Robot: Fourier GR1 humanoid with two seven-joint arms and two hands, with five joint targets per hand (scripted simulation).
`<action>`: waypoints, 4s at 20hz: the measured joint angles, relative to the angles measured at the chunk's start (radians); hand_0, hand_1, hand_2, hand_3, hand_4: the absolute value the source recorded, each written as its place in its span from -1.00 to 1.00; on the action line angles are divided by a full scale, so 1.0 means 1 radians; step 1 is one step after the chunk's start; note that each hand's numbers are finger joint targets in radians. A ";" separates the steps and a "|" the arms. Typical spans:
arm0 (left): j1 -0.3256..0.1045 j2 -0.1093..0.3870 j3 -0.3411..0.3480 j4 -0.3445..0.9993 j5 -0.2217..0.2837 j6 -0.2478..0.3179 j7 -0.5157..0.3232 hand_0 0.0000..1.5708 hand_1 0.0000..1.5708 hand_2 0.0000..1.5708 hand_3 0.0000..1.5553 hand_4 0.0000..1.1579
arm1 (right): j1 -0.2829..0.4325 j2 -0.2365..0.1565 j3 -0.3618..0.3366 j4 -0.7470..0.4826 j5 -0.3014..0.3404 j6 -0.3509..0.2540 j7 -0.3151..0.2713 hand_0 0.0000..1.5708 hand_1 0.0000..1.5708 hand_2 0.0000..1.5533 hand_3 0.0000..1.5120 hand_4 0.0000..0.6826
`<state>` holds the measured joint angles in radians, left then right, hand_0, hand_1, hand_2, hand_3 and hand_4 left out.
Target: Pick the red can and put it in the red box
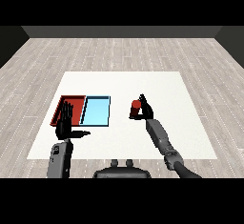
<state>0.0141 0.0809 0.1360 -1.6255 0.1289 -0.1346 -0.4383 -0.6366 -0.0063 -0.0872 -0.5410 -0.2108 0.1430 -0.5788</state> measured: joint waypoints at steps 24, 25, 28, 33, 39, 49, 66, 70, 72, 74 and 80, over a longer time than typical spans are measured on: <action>0.037 -0.009 0.008 -0.002 0.000 -0.005 -0.046 -1.00 -1.00 -1.00 -1.00 -1.00 | -0.260 0.005 0.092 0.367 -0.136 -0.046 -0.079 -1.00 -1.00 -1.00 -1.00 -1.00; 0.037 -0.013 0.003 -0.007 -0.003 0.000 -0.041 -1.00 -1.00 -1.00 -1.00 -1.00 | -0.267 0.005 0.101 0.374 -0.150 -0.068 -0.070 -1.00 -1.00 -1.00 -1.00 -1.00; 0.032 -0.015 0.005 -0.003 -0.002 0.005 -0.036 -1.00 -1.00 -1.00 -1.00 -1.00 | -0.280 0.005 0.107 0.404 -0.159 -0.154 -0.041 0.93 0.93 0.90 0.86 0.53; 0.027 -0.016 0.002 -0.018 -0.002 0.012 -0.015 -1.00 -1.00 -1.00 -1.00 -1.00 | -0.316 0.006 0.145 0.452 -0.136 -0.315 0.012 0.83 0.83 0.87 0.86 0.55; 0.020 -0.016 0.000 -0.003 -0.006 0.011 -0.020 -1.00 -1.00 -1.00 -1.00 -1.00 | -0.344 0.006 0.185 0.465 -0.111 -0.412 0.084 0.91 0.91 0.90 0.88 0.52; 0.021 -0.006 0.009 -0.003 0.002 0.002 -0.022 -1.00 -1.00 -1.00 -1.00 -1.00 | -0.320 0.006 0.229 0.403 -0.117 -0.454 0.079 0.89 0.89 0.86 0.84 0.68; 0.048 -0.057 -0.163 -0.107 -0.075 0.026 0.109 -1.00 -1.00 -1.00 -1.00 -1.00 | -0.141 -0.159 0.290 -0.114 -0.033 -0.405 0.199 0.95 0.95 0.88 0.84 0.66; 0.035 -0.070 -0.221 -0.150 -0.078 0.027 0.194 -1.00 -1.00 -1.00 -1.00 -1.00 | -0.040 -0.223 0.308 -0.354 -0.028 -0.423 0.287 0.93 0.93 0.89 0.86 0.67; 0.032 -0.074 -0.245 -0.165 -0.084 0.037 0.222 -1.00 -1.00 -1.00 -1.00 -1.00 | 0.018 -0.227 0.330 -0.486 -0.011 -0.458 0.339 0.93 0.93 0.89 0.86 0.67; 0.031 -0.077 -0.271 -0.180 -0.089 0.054 0.240 -1.00 -1.00 -1.00 -1.00 -1.00 | 0.062 -0.214 0.359 -0.598 0.019 -0.504 0.396 0.93 0.93 0.89 0.86 0.67; 0.007 -0.080 -0.356 -0.187 -0.129 0.116 0.312 -1.00 -1.00 -1.00 -1.00 -1.00 | 0.178 -0.198 0.425 -0.859 0.125 -0.590 0.517 0.90 0.90 0.87 0.85 0.73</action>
<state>0.0211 0.0012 -0.2202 -1.8129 0.0000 -0.0186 -0.1264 -0.4581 -0.2044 0.3379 -1.3995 -0.0860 -0.4468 -0.0622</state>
